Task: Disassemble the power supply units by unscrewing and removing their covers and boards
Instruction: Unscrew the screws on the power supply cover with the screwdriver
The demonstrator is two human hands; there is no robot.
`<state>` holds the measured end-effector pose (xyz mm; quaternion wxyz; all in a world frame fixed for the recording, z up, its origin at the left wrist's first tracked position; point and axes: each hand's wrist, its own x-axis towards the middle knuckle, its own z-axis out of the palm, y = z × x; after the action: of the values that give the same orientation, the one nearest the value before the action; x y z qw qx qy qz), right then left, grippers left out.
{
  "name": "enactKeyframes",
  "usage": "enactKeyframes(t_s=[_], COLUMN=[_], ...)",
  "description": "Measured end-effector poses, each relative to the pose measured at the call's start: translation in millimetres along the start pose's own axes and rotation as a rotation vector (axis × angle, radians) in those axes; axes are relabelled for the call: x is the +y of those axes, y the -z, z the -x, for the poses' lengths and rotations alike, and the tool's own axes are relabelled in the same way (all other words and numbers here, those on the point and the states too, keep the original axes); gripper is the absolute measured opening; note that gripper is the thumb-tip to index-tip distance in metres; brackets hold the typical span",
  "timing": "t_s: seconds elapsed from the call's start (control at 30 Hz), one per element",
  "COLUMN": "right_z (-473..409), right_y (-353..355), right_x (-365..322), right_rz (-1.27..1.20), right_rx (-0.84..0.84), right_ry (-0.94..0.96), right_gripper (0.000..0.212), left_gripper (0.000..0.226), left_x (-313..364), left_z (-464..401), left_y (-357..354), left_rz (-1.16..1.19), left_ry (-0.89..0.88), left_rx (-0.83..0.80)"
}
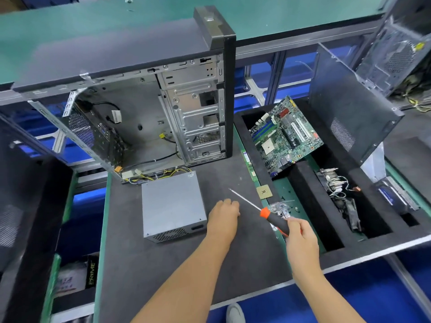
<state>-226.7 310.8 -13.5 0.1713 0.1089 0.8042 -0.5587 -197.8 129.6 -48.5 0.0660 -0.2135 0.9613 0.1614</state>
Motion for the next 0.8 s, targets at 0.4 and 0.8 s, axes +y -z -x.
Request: enactKeyframes(t_s=[0.4,0.8], right_z=[5.5,14.5], right_y=[-20.3,-30.9], right_x=[20.6,36.3], right_rz=[-0.059,0.571], right_rx=[0.017,-0.008], right_ry=[-0.045,0.353], right_gripper=[0.023,0.023], left_gripper=[0.013,0.034], left_x=[-2.5,-6.7], left_z=[0.1,45.1], left_y=[-1.9,-8.1], left_rz=[0.057,0.29], left_ry=[0.018,-0.041], left_rx=[0.02,0.117])
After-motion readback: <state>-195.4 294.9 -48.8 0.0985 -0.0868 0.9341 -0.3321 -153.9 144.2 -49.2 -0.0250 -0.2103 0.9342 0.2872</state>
